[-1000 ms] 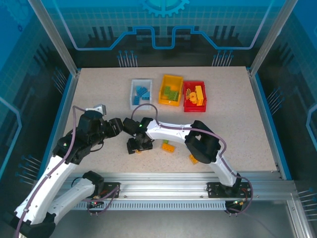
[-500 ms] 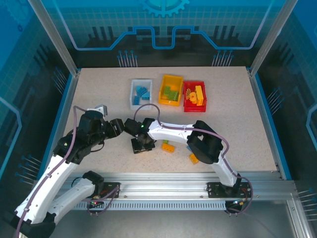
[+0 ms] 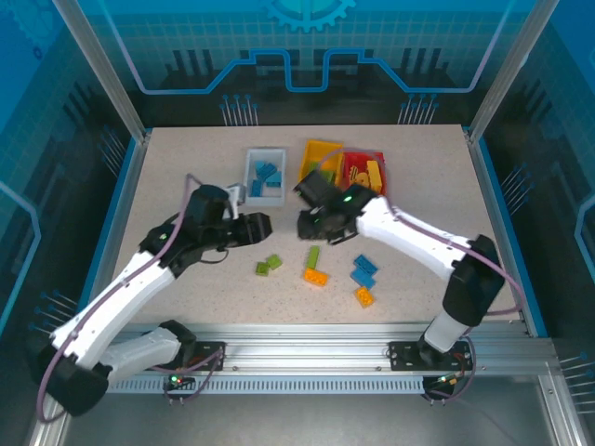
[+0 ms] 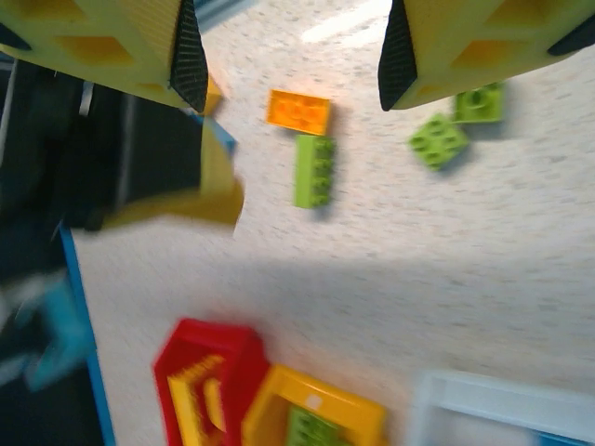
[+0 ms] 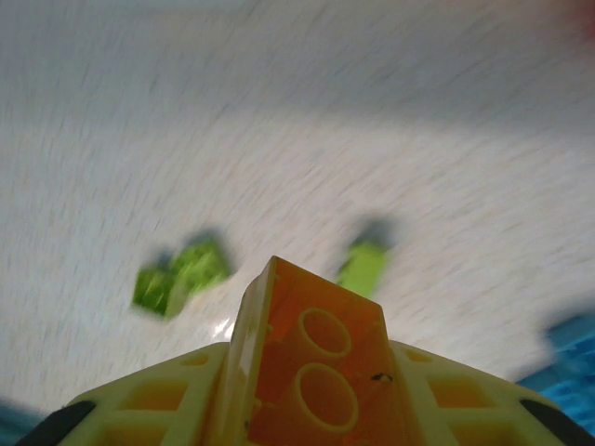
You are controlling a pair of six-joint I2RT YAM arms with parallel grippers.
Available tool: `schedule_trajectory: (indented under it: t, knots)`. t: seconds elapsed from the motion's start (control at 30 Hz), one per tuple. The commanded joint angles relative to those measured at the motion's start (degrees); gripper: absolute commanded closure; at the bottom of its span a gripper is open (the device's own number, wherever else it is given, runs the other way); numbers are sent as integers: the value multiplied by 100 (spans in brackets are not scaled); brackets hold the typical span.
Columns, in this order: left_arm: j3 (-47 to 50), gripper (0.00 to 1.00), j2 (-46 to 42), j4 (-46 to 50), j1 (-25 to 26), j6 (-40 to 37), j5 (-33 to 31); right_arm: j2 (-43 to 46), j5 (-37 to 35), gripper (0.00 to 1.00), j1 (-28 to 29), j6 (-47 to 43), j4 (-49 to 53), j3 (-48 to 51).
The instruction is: Sort the legos into containers by color
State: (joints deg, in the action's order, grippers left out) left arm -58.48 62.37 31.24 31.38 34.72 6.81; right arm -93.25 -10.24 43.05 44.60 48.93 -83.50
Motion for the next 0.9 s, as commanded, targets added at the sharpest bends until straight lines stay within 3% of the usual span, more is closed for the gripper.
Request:
schedule_trajectory:
  t: [0.0,0.17,0.3,0.63,0.87]
  knots:
    - [-608,45,715,-895,504,135,277,34,-274,71,-913,-667,47,130]
    - [-1319,46,1873,-1350,960,92,-6,-672,6,71,-1961,-1104,-108,-548]
    - [-1809,46,2540,-1472,1217,-97,-259,-1582,173,70,-2388,-1224,71,-1377]
    - [-2396,45,3397,-1628,1644,-431,-1069,-2798,449,68,-2825,-1302,252,-2393]
    - [-2341,45,3437,-1580,1653,-447,-1242,-3085,519,54,-2837,-1285,407,-2646]
